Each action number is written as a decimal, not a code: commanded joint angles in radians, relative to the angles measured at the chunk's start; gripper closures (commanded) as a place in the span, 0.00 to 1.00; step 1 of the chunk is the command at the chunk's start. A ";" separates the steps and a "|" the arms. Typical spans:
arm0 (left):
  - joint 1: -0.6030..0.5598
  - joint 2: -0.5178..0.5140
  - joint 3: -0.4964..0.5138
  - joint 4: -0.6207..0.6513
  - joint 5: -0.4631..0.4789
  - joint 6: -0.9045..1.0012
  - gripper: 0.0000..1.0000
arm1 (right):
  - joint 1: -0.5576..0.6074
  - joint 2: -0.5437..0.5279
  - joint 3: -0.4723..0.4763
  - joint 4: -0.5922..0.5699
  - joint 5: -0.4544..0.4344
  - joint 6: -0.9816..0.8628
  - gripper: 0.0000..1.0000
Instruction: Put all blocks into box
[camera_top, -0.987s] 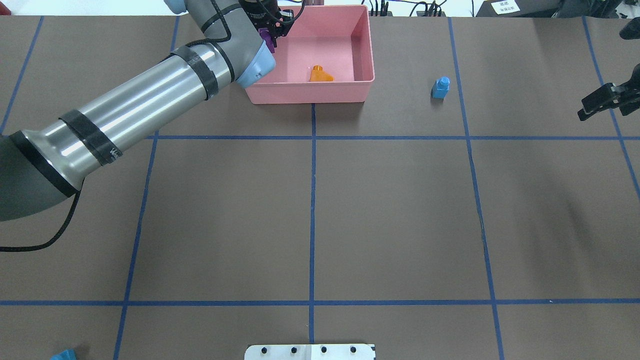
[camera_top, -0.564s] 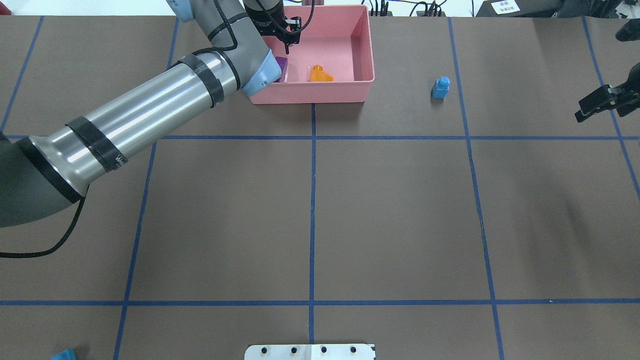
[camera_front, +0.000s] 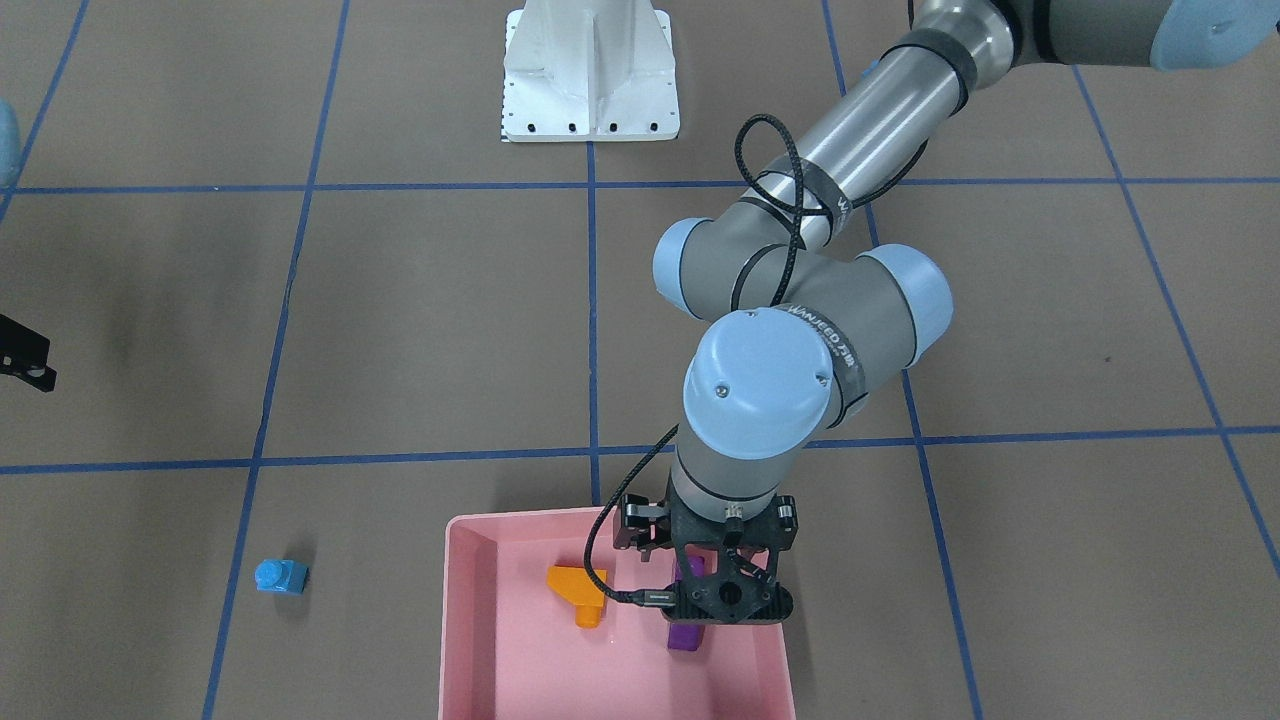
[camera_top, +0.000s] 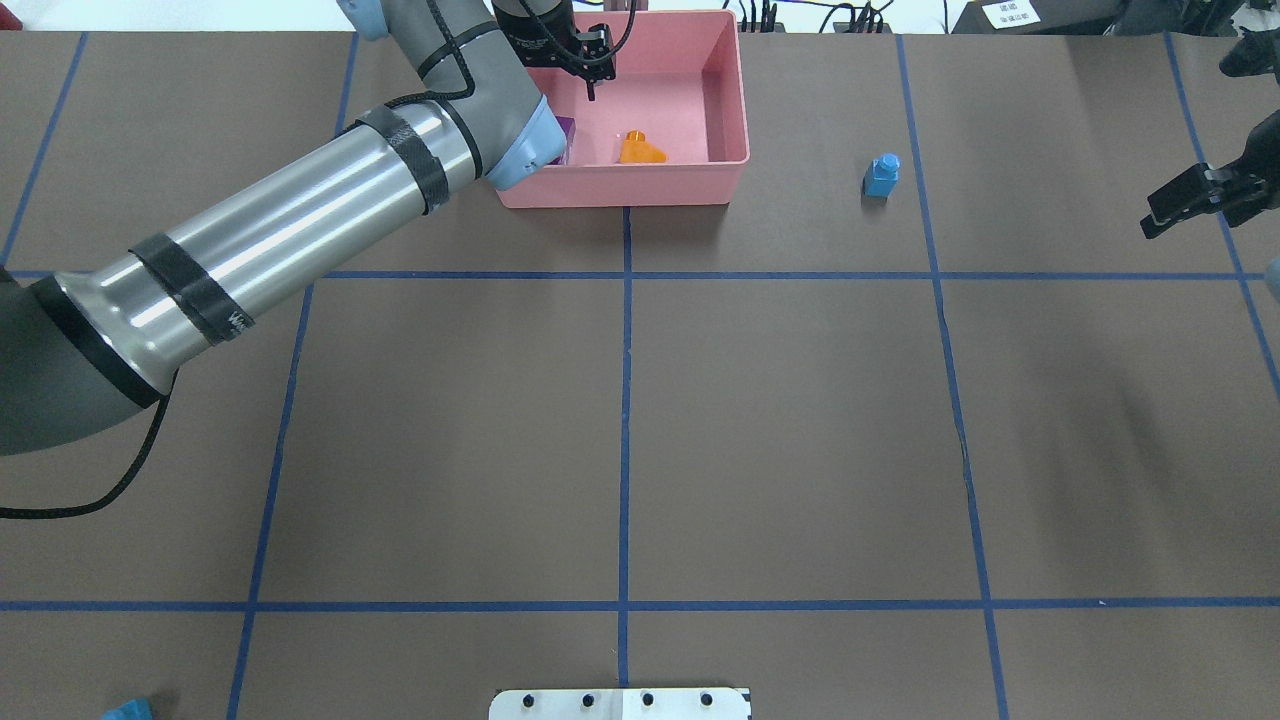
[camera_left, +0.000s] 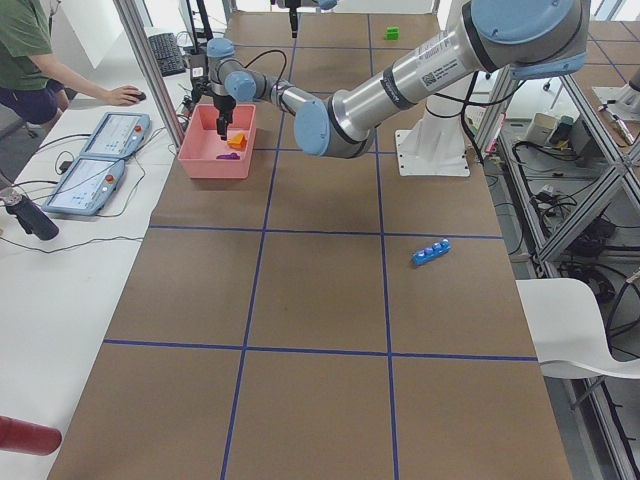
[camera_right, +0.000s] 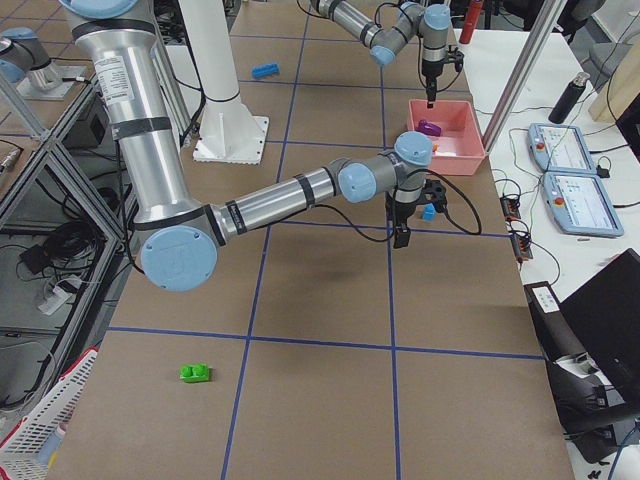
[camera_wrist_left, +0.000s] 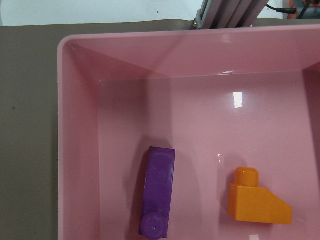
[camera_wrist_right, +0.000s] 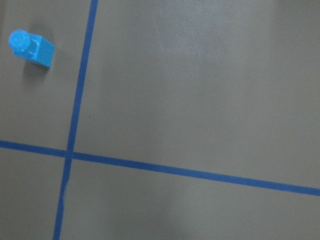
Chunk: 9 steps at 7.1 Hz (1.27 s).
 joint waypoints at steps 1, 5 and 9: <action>-0.029 0.224 -0.294 0.083 -0.007 0.172 0.00 | -0.079 0.145 -0.106 0.000 -0.041 0.088 0.00; -0.116 0.580 -0.611 0.074 -0.058 0.413 0.00 | -0.169 0.356 -0.525 0.436 -0.123 0.409 0.00; -0.112 0.580 -0.611 0.073 -0.058 0.401 0.00 | -0.261 0.471 -0.636 0.445 -0.286 0.539 0.16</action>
